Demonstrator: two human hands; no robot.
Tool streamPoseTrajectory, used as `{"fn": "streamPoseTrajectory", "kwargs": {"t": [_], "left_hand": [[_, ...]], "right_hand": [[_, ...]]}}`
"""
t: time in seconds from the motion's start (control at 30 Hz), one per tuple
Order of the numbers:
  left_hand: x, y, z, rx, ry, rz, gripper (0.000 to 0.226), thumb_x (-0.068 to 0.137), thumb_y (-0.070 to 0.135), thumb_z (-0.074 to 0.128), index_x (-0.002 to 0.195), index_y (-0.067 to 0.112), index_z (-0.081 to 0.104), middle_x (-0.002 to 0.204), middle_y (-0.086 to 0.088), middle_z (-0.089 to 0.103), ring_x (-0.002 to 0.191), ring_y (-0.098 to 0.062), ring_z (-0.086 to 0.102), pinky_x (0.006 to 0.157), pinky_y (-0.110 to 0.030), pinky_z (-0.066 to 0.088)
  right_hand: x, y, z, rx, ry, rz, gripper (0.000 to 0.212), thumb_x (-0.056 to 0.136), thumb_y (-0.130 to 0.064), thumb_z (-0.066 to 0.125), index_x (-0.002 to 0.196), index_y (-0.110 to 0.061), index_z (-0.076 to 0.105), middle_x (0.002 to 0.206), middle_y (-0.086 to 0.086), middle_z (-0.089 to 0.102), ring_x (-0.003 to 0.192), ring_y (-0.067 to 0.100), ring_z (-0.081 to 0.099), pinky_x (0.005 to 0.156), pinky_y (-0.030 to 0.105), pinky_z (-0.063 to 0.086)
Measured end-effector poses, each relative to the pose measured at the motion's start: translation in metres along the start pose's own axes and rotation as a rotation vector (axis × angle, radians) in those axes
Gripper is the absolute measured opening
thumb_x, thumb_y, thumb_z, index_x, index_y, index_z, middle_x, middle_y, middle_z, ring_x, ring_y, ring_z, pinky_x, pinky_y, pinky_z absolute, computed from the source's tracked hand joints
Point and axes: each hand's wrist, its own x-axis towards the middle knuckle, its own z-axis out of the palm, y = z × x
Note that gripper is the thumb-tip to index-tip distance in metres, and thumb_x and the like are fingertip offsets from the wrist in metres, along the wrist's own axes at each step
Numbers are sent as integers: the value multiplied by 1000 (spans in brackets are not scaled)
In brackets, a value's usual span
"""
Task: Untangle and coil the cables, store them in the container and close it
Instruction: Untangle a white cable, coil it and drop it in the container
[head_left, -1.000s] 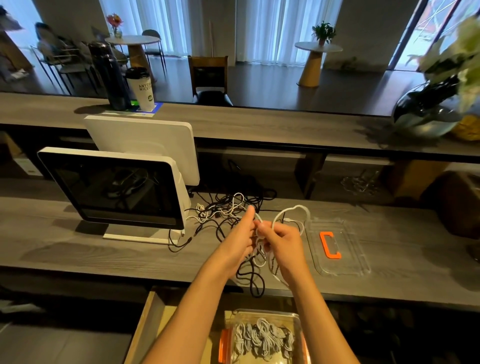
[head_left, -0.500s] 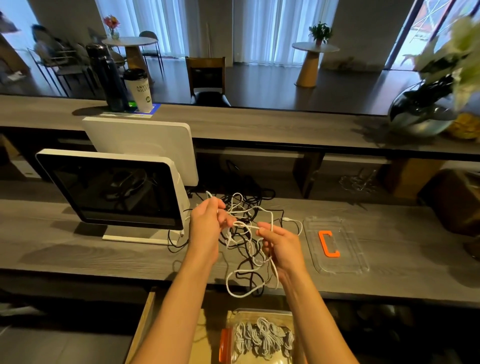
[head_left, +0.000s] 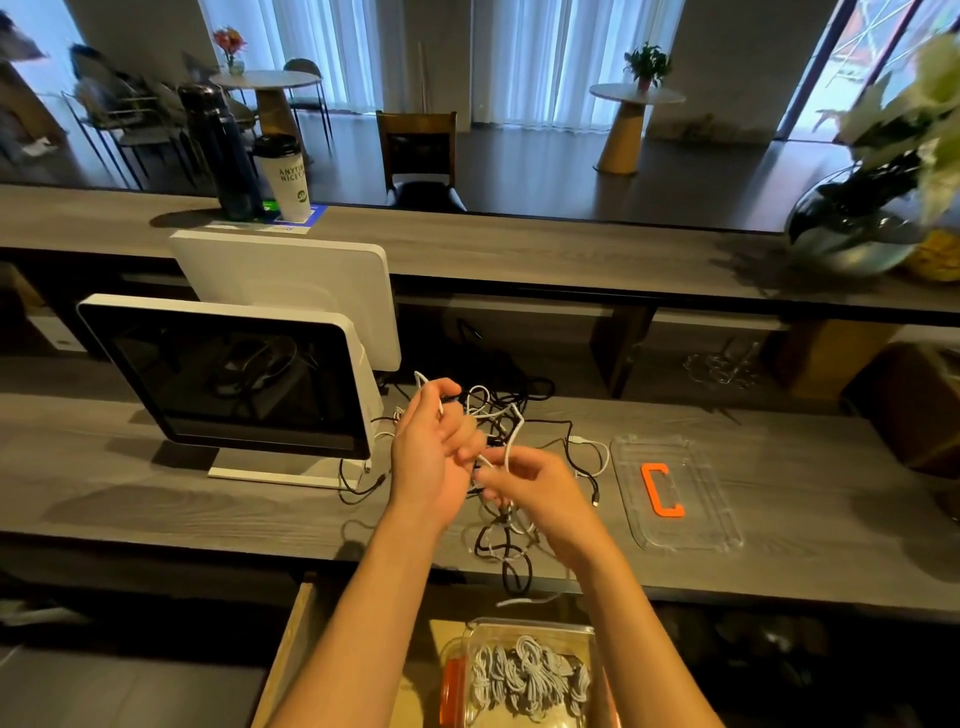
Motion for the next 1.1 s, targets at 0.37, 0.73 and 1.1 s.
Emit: {"fn": "streamPoseTrajectory", "kwargs": {"t": [0.37, 0.73, 1.1], "left_hand": [[16, 56, -47, 359, 253, 109, 25, 106, 26, 44, 101, 12, 64, 53, 8, 29, 41, -4, 20, 36, -19, 14], [9, 36, -33, 1175, -141, -39, 35, 105, 26, 38, 96, 23, 72, 53, 8, 36, 44, -6, 28, 42, -20, 25], [0, 11, -10, 1150, -444, -147, 34, 101, 30, 47, 72, 19, 60, 52, 11, 40, 45, -8, 32, 45, -21, 27]], "right_hand": [[8, 28, -54, 391, 466, 91, 24, 91, 7, 58, 111, -2, 68, 96, 11, 74, 78, 15, 67, 69, 22, 55], [4, 28, -55, -326, 235, 217, 27, 100, -20, 57, 124, -15, 67, 121, 1, 67, 103, 9, 61, 88, 27, 50], [1, 2, -15, -194, 67, -223, 31, 103, -31, 43, 95, -22, 71, 92, -9, 71, 93, 11, 65, 88, 27, 51]]}}
